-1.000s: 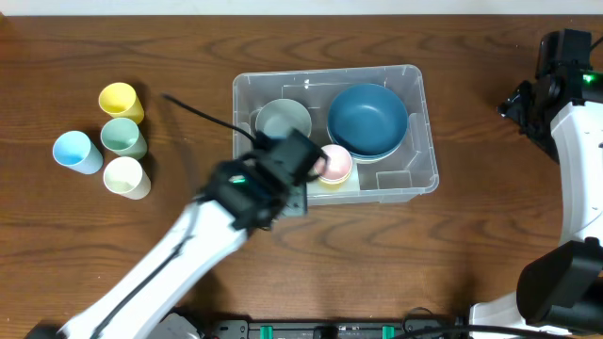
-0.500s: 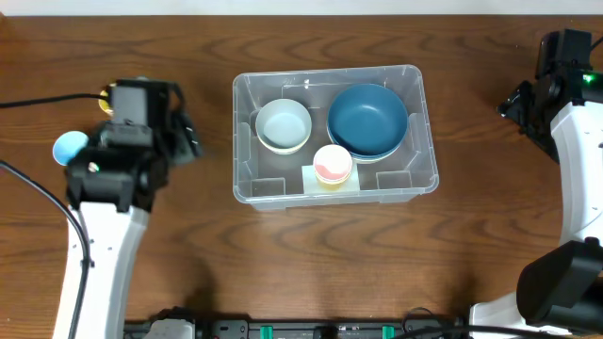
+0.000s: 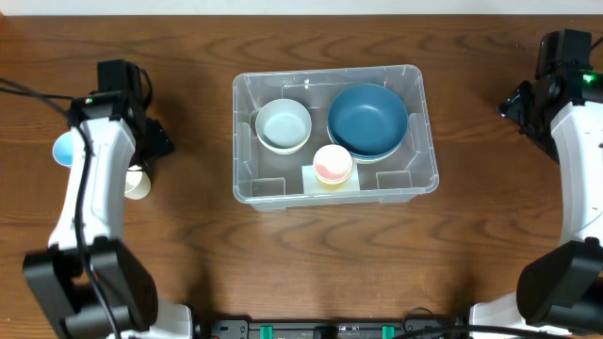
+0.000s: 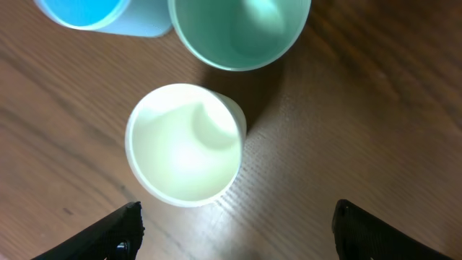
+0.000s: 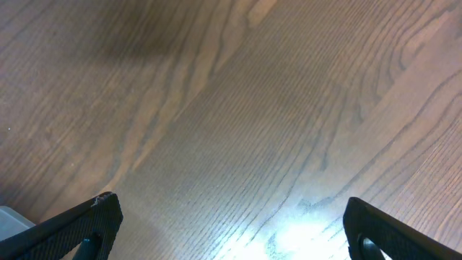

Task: Pack container
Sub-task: 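Grasp the white cup with the left gripper and lift, then carry the white cup into the container onto the pink cup and release, then move the left gripper back to the remaining cups, then grasp the yellow cup with the left gripper and lift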

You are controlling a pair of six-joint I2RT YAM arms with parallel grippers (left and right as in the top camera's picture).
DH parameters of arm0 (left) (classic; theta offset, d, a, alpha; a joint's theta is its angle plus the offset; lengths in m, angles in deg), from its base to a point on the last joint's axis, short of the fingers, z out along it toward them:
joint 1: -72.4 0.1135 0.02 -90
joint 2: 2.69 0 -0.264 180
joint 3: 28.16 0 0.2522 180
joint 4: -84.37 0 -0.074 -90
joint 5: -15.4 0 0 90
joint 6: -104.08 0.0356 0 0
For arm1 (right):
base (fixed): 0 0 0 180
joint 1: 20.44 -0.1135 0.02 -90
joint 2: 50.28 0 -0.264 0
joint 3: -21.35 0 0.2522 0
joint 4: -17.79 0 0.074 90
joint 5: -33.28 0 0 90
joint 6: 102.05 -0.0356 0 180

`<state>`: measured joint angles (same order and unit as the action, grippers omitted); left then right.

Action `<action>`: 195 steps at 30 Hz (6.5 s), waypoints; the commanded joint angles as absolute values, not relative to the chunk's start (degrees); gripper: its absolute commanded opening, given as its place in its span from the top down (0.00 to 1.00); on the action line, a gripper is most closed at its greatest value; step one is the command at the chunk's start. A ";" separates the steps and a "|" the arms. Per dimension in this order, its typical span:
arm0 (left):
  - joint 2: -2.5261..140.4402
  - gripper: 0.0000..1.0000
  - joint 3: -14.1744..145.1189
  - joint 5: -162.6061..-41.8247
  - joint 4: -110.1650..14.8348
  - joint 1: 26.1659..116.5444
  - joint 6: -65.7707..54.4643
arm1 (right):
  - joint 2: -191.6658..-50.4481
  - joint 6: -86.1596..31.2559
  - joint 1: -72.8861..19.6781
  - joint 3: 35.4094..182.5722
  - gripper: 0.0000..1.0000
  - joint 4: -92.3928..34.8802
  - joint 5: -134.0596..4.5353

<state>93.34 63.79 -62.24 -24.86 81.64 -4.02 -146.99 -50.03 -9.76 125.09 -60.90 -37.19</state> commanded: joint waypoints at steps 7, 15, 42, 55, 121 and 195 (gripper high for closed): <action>101.51 0.16 64.03 -62.33 -27.22 83.56 -3.52 | -146.99 -50.80 -9.52 125.20 0.01 -60.94 -36.21; 103.85 0.34 63.79 -62.33 -28.55 85.31 -3.54 | -146.99 -50.80 -9.52 125.22 0.01 -60.94 -36.18; 104.49 0.94 61.63 -63.77 -29.95 85.35 -3.59 | -146.99 -50.80 -9.52 125.20 0.01 -60.94 -36.21; 100.62 0.94 64.64 -72.56 -25.45 78.73 -0.37 | -146.99 -50.80 -9.52 125.22 0.01 -60.94 -36.21; 86.06 0.94 69.25 -83.16 -32.94 30.43 19.43 | -146.99 -50.80 -9.52 125.22 0.01 -60.94 -36.18; 119.68 0.72 82.85 -69.56 -43.81 85.31 18.97 | -146.99 -50.80 -9.52 125.22 0.01 -60.94 -36.18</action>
<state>119.81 83.05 -70.06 -44.35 85.03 18.84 -146.99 -50.03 -9.76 125.09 -60.90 -37.19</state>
